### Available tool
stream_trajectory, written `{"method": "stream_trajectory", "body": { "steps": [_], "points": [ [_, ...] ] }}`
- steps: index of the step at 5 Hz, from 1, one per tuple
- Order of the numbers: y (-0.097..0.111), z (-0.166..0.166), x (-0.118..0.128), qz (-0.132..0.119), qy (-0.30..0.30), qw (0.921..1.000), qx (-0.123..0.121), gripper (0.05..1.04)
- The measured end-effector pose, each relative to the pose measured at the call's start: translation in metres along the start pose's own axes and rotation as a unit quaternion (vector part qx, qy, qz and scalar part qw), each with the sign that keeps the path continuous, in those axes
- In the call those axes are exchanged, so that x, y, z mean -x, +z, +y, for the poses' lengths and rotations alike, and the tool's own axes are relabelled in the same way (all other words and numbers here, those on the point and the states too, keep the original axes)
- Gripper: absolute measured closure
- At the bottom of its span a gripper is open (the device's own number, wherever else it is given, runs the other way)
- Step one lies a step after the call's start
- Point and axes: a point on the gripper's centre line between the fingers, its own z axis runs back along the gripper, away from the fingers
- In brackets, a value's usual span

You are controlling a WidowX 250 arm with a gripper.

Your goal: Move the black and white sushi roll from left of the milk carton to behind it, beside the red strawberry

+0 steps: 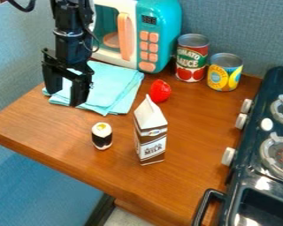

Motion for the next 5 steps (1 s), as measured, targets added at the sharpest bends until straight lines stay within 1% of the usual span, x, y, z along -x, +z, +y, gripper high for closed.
{"method": "stream_trajectory", "body": {
  "steps": [1, 2, 3, 4, 5],
  "points": [
    [-0.012, -0.003, 0.001, 0.016, -0.002, 0.9998, 0.008, 0.083],
    [-0.02, -0.012, 0.006, 0.02, -0.014, 0.9993, 0.03, 0.083],
    [-0.016, -0.031, 0.007, 0.015, -0.068, 0.9933, 0.092, 0.083],
    [0.006, -0.036, 0.018, -0.036, -0.085, 0.9904, 0.103, 0.083],
    [0.005, -0.034, 0.022, -0.036, -0.075, 0.9924, 0.09, 0.083]
  ]
}}
